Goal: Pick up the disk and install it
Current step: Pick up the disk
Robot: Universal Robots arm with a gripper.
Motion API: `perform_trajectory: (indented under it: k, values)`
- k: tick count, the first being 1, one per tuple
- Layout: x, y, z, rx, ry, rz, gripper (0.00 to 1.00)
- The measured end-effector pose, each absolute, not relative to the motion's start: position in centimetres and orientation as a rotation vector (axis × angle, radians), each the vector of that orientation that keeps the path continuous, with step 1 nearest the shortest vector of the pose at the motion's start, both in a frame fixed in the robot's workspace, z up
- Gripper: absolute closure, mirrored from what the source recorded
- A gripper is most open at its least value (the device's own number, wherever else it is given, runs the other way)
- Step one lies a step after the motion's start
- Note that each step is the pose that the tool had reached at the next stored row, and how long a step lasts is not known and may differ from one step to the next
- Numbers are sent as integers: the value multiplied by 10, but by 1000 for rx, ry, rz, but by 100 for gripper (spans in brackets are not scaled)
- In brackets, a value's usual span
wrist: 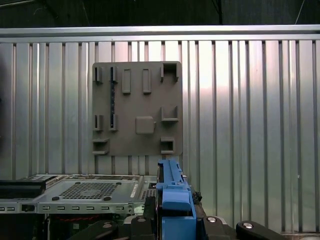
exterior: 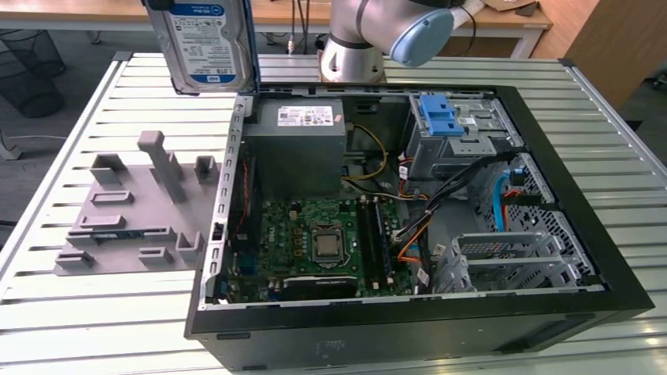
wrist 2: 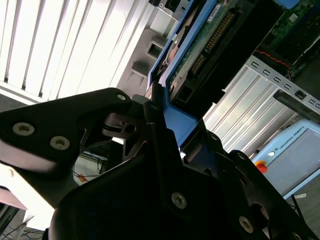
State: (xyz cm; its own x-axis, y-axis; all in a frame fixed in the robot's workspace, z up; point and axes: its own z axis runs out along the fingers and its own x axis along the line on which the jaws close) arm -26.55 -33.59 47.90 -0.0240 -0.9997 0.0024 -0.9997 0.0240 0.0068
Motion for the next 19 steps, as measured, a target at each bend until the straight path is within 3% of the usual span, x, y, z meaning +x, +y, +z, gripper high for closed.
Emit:
perform_trajectory:
  k: [19]
  values:
    - [-260, -343, 479, 2188, -2242, -2, 64]
